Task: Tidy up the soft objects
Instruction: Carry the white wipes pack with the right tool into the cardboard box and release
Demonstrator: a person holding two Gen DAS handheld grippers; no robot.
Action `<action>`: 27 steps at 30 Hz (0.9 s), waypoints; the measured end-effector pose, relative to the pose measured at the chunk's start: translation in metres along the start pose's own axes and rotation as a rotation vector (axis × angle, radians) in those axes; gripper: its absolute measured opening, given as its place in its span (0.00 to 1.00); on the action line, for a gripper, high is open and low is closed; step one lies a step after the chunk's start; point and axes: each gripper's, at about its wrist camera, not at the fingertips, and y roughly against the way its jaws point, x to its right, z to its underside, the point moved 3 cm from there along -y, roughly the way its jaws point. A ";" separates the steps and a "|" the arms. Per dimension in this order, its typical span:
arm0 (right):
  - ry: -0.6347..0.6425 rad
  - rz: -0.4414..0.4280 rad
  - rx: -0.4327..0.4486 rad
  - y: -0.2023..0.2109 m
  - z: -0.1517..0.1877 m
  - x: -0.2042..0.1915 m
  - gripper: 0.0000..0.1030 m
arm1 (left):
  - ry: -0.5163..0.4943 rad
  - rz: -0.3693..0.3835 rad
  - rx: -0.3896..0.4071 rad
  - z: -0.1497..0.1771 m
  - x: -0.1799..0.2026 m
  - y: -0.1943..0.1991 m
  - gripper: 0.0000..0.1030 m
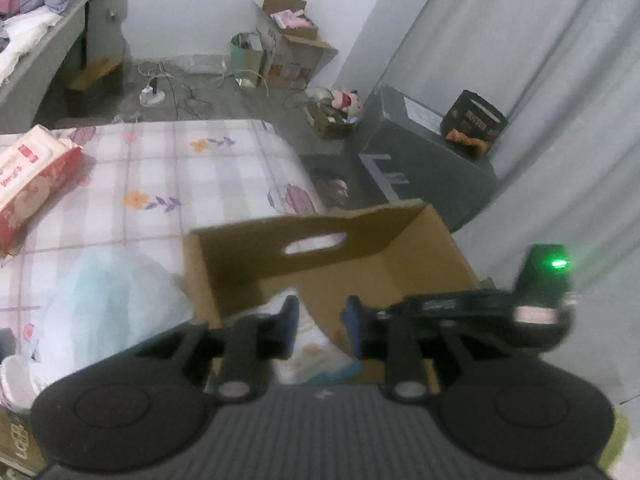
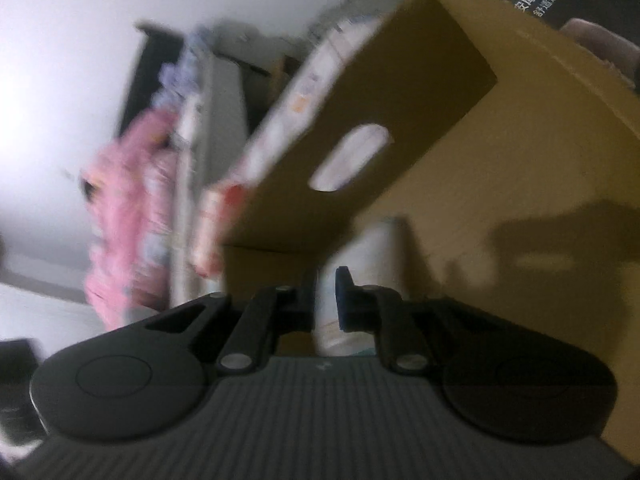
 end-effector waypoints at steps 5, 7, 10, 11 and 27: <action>0.034 -0.002 -0.020 -0.004 0.004 -0.002 0.11 | -0.041 -0.009 0.034 -0.004 -0.006 0.026 0.43; 0.075 0.003 -0.012 0.013 0.012 -0.009 0.11 | -0.058 -0.018 0.050 -0.002 -0.011 0.040 0.54; 0.135 -0.007 -0.038 0.030 0.028 -0.020 0.11 | -0.084 -0.047 0.066 0.004 -0.021 0.059 0.66; 0.151 0.000 -0.049 0.034 0.033 -0.022 0.12 | -0.094 -0.060 0.067 0.007 -0.025 0.066 0.68; 0.155 0.075 -0.127 -0.053 0.040 -0.024 0.12 | -0.023 -0.246 0.078 0.089 -0.122 0.132 0.78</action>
